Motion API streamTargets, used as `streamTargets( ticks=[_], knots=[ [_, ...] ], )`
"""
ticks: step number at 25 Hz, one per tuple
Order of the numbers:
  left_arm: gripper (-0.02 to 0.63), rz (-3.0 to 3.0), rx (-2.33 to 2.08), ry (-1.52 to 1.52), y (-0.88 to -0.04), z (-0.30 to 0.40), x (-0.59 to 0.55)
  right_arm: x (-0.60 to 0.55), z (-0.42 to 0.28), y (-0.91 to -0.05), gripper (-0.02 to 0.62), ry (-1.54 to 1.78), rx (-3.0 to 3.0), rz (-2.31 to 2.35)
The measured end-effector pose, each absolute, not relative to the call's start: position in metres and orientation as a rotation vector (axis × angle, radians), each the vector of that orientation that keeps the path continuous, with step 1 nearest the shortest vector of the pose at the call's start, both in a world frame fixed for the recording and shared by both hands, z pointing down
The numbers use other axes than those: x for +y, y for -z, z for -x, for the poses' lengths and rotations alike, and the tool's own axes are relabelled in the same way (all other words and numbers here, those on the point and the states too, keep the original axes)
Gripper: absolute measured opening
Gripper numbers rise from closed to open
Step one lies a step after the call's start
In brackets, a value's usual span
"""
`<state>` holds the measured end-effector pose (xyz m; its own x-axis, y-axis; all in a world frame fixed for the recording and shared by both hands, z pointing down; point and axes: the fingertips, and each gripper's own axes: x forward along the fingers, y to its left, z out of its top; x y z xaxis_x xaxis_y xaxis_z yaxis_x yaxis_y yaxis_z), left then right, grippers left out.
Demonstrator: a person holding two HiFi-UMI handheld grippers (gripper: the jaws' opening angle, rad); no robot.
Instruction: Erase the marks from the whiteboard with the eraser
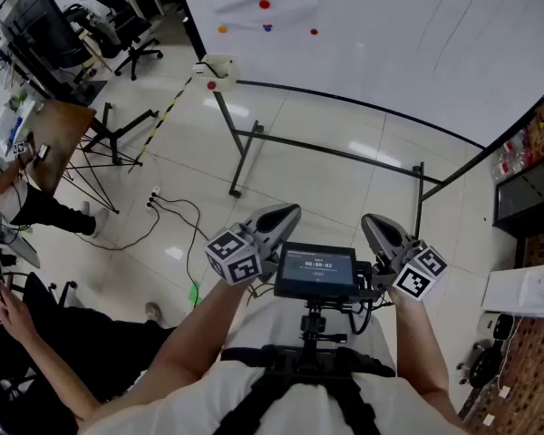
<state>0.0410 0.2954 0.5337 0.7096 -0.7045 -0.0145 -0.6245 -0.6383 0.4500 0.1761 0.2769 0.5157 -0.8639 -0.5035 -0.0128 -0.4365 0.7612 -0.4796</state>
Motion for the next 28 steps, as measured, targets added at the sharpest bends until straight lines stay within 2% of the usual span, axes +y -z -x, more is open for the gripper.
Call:
streamTargets(
  ticks=[4, 12, 17, 28],
  knots=[
    [0.002, -2.497, -1.037, 0.269, -0.528, -0.038, 0.297, 0.282, -0.163, -0.514, 0.020, 0.725, 2.828, 0.722],
    [0.002, -2.465, -1.079, 0.293, -0.542, 0.016, 0.322, 0.313, -0.086, -0.532, 0.020, 0.739, 2.902, 0.590],
    [0.002, -2.427, -1.129, 0.296, -0.550, 0.025, 0.322, 0.305, -0.075, -0.527, 0.017, 0.680, 2.913, 0.548],
    [0.002, -2.276, -1.255, 0.211, -0.582, 0.092, 0.199, 0.155, 0.001, -0.541, 0.017, 0.717, 2.894, 0.376]
  ],
)
